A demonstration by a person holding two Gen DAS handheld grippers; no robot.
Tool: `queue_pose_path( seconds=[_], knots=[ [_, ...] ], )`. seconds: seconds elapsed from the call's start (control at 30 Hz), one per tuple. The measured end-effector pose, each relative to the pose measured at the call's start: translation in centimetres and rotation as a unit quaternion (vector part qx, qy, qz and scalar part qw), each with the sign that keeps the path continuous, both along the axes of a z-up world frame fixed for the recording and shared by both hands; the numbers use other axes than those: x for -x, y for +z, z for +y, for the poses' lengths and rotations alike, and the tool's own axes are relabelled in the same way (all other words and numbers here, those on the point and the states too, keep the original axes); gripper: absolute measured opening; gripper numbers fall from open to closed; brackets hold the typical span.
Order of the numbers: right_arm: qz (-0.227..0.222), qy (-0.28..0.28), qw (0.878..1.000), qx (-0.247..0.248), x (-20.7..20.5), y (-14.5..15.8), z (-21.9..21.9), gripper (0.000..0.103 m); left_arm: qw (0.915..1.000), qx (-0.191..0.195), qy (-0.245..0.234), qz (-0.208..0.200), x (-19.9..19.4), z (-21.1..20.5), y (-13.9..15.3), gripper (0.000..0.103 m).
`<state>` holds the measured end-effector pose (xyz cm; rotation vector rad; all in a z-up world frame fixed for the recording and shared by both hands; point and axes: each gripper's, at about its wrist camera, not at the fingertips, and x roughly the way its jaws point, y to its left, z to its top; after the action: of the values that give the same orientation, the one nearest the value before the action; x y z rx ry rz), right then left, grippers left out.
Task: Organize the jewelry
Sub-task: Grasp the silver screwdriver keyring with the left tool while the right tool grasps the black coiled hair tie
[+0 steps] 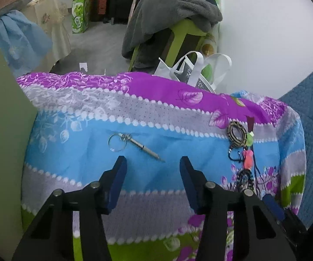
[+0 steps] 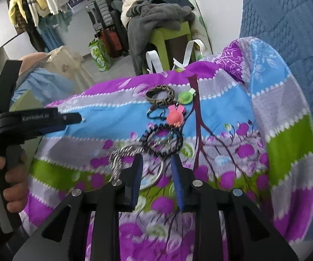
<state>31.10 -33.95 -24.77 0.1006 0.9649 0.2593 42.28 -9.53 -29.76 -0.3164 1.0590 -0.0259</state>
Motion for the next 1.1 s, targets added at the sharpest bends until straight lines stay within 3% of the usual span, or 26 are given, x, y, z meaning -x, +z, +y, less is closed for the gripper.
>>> queue_pose_path(
  seconds=[0.27,0.3,0.37,0.47,0.73,0.83,0.9,1.1],
  knots=[
    [0.018,-0.031,0.999,0.007,-3.3,-2.7,-0.7,0.029,0.9998,-0.018,0.001,-0.001,-1.2,-0.6,-0.9,0.043],
    [0.022,-0.033,0.999,0.009,-3.5,-3.0,-0.7,0.027,0.9998,-0.019,0.002,-0.002,-1.2,-0.6,-1.0,0.042],
    [0.015,-0.030,0.999,0.024,-3.6,-3.0,-0.3,0.011,0.9997,-0.024,0.002,-0.003,-1.2,-0.6,-1.1,0.041],
    [0.013,-0.024,0.999,0.041,-3.5,-3.0,0.0,0.007,0.9994,-0.034,0.004,-0.003,-1.4,-0.7,-1.2,0.039],
    [-0.004,-0.032,0.999,0.035,-2.2,-1.9,-0.2,0.007,0.9962,-0.085,0.020,0.004,-2.0,-1.4,-1.4,0.027],
    [-0.004,-0.037,0.999,0.027,-1.8,-1.4,-0.4,0.007,0.9928,-0.118,0.018,0.009,-2.2,-1.9,-1.5,0.012],
    [-0.004,-0.036,0.999,0.028,-1.6,-1.2,-0.3,0.007,0.9929,-0.117,0.015,0.015,-2.2,-1.9,-1.4,0.002],
    [0.009,-0.040,0.999,0.023,-1.0,-1.0,-0.4,0.007,0.9952,-0.097,0.005,0.015,-0.9,-1.2,-0.4,0.001]
  ],
)
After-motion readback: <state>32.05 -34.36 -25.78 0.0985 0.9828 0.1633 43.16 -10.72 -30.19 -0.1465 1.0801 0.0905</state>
